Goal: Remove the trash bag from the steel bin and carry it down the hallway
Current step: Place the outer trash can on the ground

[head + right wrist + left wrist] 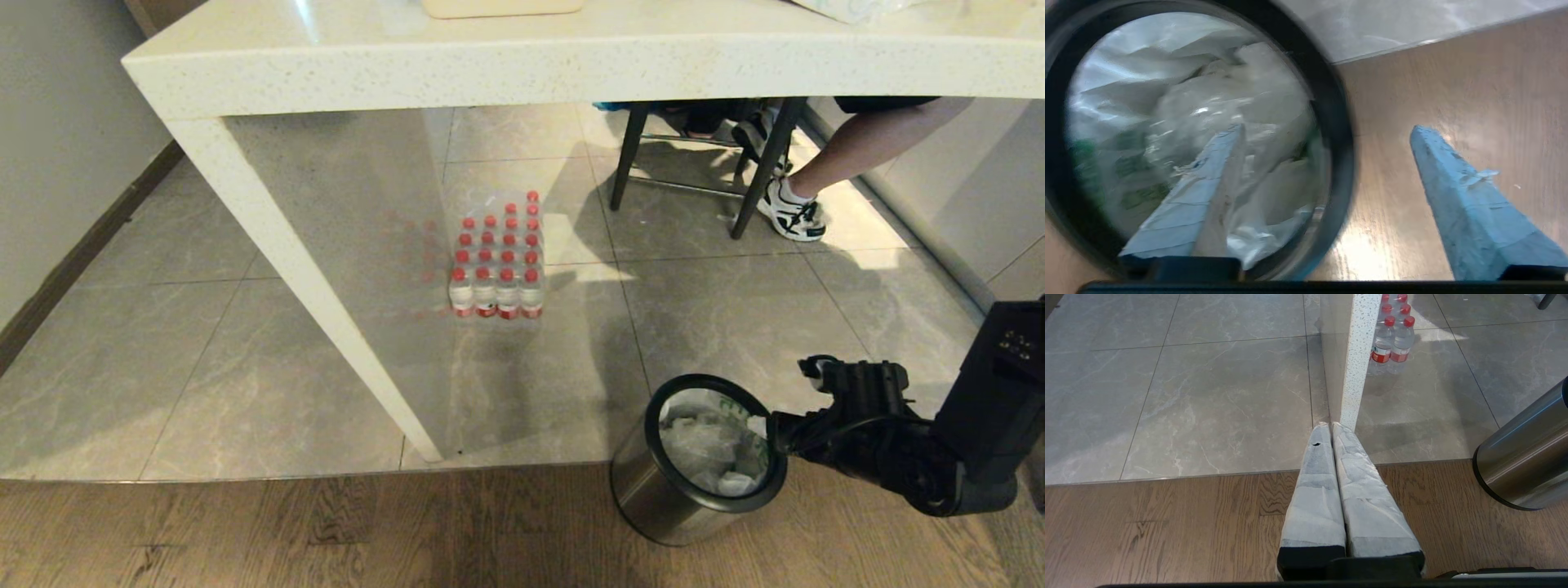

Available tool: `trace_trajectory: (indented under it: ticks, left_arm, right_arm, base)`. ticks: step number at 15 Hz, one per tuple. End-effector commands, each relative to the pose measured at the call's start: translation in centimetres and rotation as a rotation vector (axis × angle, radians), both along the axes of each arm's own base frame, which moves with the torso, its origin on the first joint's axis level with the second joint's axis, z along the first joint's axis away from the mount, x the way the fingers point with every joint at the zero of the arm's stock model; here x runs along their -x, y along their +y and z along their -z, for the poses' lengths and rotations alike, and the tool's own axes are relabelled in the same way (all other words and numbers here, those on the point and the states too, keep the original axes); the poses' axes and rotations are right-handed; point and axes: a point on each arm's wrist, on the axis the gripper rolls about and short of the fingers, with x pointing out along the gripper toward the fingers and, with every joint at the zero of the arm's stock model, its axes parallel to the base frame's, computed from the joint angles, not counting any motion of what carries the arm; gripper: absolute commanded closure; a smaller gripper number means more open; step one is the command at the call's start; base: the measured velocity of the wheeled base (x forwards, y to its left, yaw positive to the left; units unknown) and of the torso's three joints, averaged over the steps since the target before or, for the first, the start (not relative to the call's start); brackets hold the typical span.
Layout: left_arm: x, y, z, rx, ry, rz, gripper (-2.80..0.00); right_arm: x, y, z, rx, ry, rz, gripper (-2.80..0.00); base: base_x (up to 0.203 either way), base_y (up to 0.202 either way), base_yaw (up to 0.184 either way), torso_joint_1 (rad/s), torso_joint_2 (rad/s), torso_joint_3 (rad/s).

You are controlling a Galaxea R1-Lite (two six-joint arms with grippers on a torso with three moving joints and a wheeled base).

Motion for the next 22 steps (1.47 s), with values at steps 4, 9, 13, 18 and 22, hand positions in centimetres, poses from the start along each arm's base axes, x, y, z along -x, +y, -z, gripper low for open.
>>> trace_trajectory:
  ticks: [4, 9, 13, 18, 22]
  left_arm:
    - [0.0, 0.0, 0.0, 0.000, 0.000, 0.000, 0.00]
    - [0.0, 0.0, 0.0, 0.000, 0.000, 0.000, 0.00]
    - [0.0, 0.0, 0.0, 0.000, 0.000, 0.000, 0.00]
    - [0.0, 0.0, 0.0, 0.001, 0.000, 0.000, 0.00]
    - [0.0, 0.0, 0.0, 0.000, 0.000, 0.000, 0.00]
  right_arm:
    - [-0.2, 0.4, 0.8, 0.007, 0.012, -0.005, -2.80]
    - [-0.5, 0.4, 0.9, -0.009, 0.002, -0.002, -2.80]
    - [-1.2, 0.4, 3.0, 0.005, 0.033, -0.008, -2.80]
    - [-2.6, 0.4, 5.2, 0.010, 0.003, 0.000, -2.80]
    - [-3.0, 0.4, 5.4, 0.031, -0.047, -0.007, 0.00]
  base:
    - [0.000, 0.000, 0.000, 0.000, 0.00, 0.000]
    - [0.000, 0.000, 0.000, 0.000, 0.00, 0.000]
    - [0.000, 0.000, 0.000, 0.000, 0.00, 0.000]
    - [0.000, 0.000, 0.000, 0.000, 0.00, 0.000]
    - [0.000, 0.000, 0.000, 0.000, 0.00, 0.000]
